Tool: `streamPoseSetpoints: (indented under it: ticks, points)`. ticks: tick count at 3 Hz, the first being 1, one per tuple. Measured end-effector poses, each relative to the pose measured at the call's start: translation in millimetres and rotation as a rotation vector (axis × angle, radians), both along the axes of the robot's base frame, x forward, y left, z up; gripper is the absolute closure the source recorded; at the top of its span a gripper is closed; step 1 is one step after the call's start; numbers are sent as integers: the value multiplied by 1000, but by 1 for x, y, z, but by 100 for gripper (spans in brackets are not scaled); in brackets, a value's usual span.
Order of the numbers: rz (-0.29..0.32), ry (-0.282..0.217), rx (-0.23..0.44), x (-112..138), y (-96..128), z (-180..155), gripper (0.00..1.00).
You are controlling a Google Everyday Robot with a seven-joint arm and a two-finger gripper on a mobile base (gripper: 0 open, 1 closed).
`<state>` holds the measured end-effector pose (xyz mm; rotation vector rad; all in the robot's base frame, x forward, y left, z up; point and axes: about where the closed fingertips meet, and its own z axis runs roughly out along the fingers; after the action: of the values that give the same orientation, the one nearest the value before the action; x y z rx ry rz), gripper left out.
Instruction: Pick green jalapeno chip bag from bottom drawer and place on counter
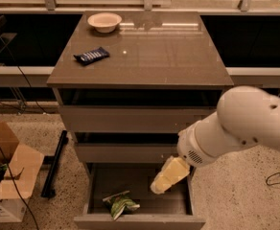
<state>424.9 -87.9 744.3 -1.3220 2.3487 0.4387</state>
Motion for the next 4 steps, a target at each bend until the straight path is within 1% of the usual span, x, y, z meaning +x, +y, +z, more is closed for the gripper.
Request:
streamPoseSetpoints:
  ticks: [1, 2, 3, 4]
  points:
    - [-39, 24, 139, 10, 17, -61, 0]
    - [-43, 15, 285, 25, 35, -113, 0]
    - [-54, 101, 397, 39, 48, -169, 0]
    - [-68, 185, 450, 31, 57, -210, 0]
